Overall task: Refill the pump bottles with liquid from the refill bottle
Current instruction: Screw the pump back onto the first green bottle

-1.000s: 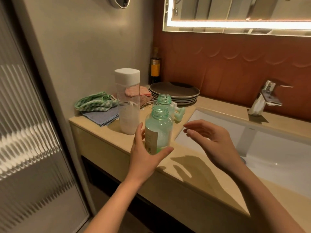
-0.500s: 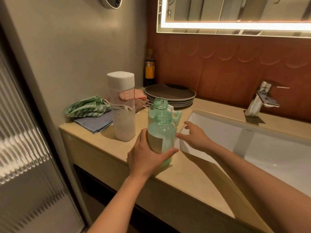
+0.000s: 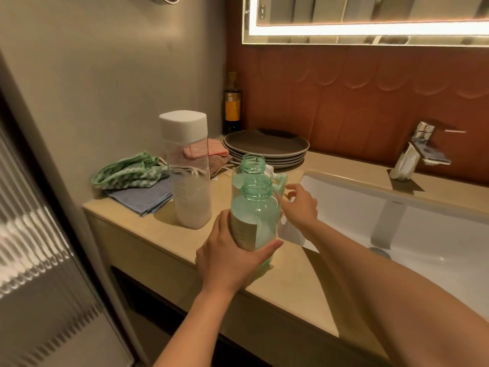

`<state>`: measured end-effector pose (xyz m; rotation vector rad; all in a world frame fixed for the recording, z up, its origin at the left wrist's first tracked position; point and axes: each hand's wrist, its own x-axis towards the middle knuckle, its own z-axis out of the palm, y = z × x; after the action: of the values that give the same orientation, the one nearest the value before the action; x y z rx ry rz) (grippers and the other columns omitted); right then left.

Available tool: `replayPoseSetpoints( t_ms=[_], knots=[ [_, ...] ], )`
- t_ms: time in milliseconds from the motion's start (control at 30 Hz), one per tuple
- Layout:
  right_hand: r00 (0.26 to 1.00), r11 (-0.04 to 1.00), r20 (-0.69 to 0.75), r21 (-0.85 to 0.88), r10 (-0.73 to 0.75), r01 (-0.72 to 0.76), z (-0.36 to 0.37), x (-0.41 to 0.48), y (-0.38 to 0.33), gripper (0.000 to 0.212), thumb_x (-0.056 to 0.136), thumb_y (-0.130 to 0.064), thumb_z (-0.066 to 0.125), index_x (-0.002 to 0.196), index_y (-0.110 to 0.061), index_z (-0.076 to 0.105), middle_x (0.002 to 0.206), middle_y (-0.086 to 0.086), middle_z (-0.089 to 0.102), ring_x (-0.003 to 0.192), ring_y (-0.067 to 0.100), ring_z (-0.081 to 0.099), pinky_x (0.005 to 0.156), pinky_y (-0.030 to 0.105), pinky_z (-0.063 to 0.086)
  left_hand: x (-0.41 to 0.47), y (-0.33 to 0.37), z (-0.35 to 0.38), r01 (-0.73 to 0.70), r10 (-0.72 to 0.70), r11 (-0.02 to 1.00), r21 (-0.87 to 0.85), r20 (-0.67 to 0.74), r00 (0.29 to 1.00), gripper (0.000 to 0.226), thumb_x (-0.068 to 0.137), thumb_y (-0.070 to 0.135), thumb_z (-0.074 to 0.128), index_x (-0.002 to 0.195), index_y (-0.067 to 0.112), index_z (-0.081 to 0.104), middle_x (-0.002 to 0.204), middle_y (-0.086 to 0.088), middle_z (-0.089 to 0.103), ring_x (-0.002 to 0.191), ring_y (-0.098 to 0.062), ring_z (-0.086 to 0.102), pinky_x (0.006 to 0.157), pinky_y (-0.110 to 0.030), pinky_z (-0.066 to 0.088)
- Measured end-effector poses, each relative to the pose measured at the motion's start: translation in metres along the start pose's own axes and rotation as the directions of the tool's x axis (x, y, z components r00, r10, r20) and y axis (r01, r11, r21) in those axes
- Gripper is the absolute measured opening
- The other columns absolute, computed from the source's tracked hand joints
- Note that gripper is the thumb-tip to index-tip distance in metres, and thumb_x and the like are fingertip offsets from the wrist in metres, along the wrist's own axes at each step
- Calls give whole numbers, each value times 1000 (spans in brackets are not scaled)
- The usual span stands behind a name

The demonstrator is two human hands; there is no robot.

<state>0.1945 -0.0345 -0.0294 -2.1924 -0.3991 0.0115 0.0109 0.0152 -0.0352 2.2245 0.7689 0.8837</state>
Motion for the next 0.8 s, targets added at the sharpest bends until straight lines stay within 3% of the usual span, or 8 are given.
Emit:
replayPoseSetpoints(
  t_ms=[167, 300, 400, 467, 600, 800],
  knots=[
    [1000, 998, -18, 62, 3, -2, 2, 5, -3, 43, 84, -47, 63, 118, -22, 54, 118, 4, 60, 110, 24, 50, 93, 45, 46, -1, 1, -2, 18, -18, 1000, 7, 25, 1000, 80, 48, 77, 63, 107, 28, 39, 94, 18, 42, 102, -19, 56, 79, -33, 38],
    [999, 993, -15, 107, -38, 39, -2, 5, -3, 38, 91, -37, 58, 122, -18, 51, 121, 5, 58, 105, 22, 55, 92, 38, 48, -1, 2, -2, 28, -27, 1000, -2, 29, 999, 78, 49, 76, 65, 105, 29, 39, 93, 17, 43, 101, -20, 56, 79, -34, 38],
    [985, 980, -111, 136, -129, 143, -10, 4, -8, 34, 94, -29, 54, 124, -13, 53, 120, 6, 57, 107, 22, 54, 89, 33, 47, -1, 3, -3, 46, -46, 999, 2, 37, 998, 81, 49, 76, 64, 110, 28, 41, 99, 13, 50, 103, -20, 56, 81, -34, 40],
    [964, 964, -188, 153, -186, 216, -19, 4, -13, 33, 96, -27, 51, 125, -11, 52, 119, 7, 56, 108, 22, 51, 92, 38, 48, -1, 3, -4, 57, -57, 998, 4, 47, 997, 85, 49, 77, 64, 116, 28, 41, 110, 10, 55, 106, -21, 55, 83, -34, 40],
    [899, 905, -308, 190, -312, 380, -44, 5, -32, 31, 99, -24, 43, 124, -9, 54, 116, 9, 55, 106, 22, 50, 91, 34, 44, -1, 5, -6, 75, -75, 997, -1, 62, 995, 90, 52, 76, 64, 123, 28, 39, 118, 7, 55, 112, -23, 53, 87, -35, 39],
    [733, 767, -406, 110, -546, 633, -85, -5, -70, 30, 99, -20, 44, 123, -7, 56, 115, 7, 55, 103, 11, 49, 91, 23, 41, -2, 9, -8, 97, -97, 995, 5, 81, 992, 99, 55, 74, 64, 135, 25, 32, 127, 4, 53, 118, -22, 50, 93, -35, 38]
  ],
)
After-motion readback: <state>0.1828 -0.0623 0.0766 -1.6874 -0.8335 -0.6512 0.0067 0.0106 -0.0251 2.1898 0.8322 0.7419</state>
